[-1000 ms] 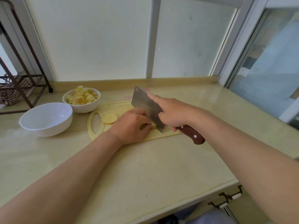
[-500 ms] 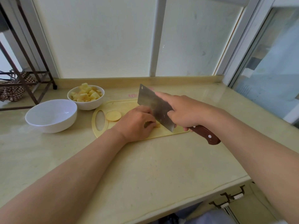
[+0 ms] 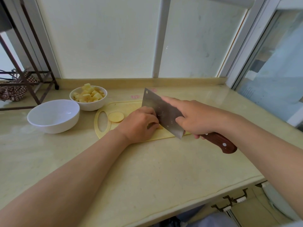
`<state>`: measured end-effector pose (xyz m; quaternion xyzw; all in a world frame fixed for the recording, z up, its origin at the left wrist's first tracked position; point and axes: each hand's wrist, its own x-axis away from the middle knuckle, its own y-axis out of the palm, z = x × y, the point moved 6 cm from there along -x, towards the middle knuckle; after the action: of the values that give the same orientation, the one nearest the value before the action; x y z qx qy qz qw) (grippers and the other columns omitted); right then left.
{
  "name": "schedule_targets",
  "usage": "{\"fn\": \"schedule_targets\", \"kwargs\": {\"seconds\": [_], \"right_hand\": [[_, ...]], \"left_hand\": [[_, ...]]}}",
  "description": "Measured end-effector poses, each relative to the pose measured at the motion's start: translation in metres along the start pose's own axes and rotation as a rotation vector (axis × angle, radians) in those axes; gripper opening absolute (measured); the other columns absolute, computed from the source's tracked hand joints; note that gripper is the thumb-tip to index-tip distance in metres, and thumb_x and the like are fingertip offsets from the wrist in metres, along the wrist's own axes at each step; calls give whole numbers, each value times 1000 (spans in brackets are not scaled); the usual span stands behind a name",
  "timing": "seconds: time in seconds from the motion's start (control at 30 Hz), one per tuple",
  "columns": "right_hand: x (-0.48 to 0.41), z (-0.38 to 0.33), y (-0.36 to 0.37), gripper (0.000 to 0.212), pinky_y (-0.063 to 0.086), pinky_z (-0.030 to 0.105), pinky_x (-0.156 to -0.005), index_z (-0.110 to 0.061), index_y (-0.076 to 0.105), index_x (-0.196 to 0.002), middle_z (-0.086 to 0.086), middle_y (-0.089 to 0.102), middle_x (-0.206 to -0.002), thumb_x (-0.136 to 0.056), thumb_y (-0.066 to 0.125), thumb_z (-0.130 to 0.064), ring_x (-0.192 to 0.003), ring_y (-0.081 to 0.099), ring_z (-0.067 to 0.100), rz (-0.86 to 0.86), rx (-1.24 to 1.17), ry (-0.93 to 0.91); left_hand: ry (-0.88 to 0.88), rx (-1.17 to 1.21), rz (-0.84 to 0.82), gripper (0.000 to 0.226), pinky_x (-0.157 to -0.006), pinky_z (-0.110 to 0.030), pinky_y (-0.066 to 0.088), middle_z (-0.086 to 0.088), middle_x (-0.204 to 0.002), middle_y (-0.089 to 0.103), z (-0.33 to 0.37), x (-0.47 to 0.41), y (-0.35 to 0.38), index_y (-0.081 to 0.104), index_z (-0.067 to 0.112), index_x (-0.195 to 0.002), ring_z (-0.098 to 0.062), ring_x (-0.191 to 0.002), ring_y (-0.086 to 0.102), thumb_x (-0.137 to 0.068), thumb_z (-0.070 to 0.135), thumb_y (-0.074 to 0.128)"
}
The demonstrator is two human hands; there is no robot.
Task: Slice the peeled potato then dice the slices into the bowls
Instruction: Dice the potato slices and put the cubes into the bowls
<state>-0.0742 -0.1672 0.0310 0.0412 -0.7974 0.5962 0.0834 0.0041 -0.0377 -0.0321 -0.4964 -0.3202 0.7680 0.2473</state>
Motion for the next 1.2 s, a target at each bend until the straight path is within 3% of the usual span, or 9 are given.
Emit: {"fn": "schedule_targets", "kwargs": {"seconds": [0.27,0.47,0.6,0.9,1.07,1.13,1.2], "right_hand": [[-3,-8,6,80,52,28,-46,-57,0,-158,-4,52,-90,-102,36,-12,-53,68,20,-49,31,11],[-30,-24,15,87,59,34,-54,-51,-2,-160,-5,53,-94,-97,38,-7,-51,65,19,-30,14,-3],[-29,-26,16,87,57,31,-52,-50,-3,-161,-3,53,-90,-98,39,-7,-51,65,20,-29,26,-5],[-1,-14,17,87,63,40,-62,-55,-8,-158,-4,53,-91,-100,37,-9,-57,70,25,-82,70,32],[-12,-6,6,85,60,36,-50,-60,10,-156,-4,54,-121,-95,38,-8,-48,67,18,-1,-86,15],[-13,6,-4,82,58,38,-50,-60,18,-154,-1,69,-94,-95,41,-8,-44,63,19,50,-212,30],[-13,22,-11,79,54,34,-48,-57,23,-154,-3,67,-55,-96,43,-8,-39,58,18,83,-310,56]], "left_hand": [[14,4,-5,5,-71,-36,54,-5,-85,66,-1,-1,1,76,9,-82,-27,-78,61,-80,12,72],[14,-5,3,3,-68,-28,48,-5,-82,66,-1,-1,2,75,9,-81,-27,-76,61,-79,9,76],[12,-9,4,4,-69,-33,53,-5,-84,67,-3,-1,1,76,9,-83,-27,-80,63,-79,10,76],[-8,-11,8,4,-70,-35,53,-3,-83,66,-3,-1,1,75,10,-82,-24,-80,61,-78,10,74],[-15,-21,24,4,-69,-32,53,-2,-82,66,-1,0,-1,76,11,-80,-21,-77,61,-77,8,76],[-27,-26,30,3,-67,-33,52,-2,-81,66,0,1,-2,75,11,-77,-21,-75,59,-77,9,73],[-47,-17,25,6,-67,-34,52,-4,-81,64,0,0,-2,72,9,-77,-23,-75,59,-77,12,67]]}}
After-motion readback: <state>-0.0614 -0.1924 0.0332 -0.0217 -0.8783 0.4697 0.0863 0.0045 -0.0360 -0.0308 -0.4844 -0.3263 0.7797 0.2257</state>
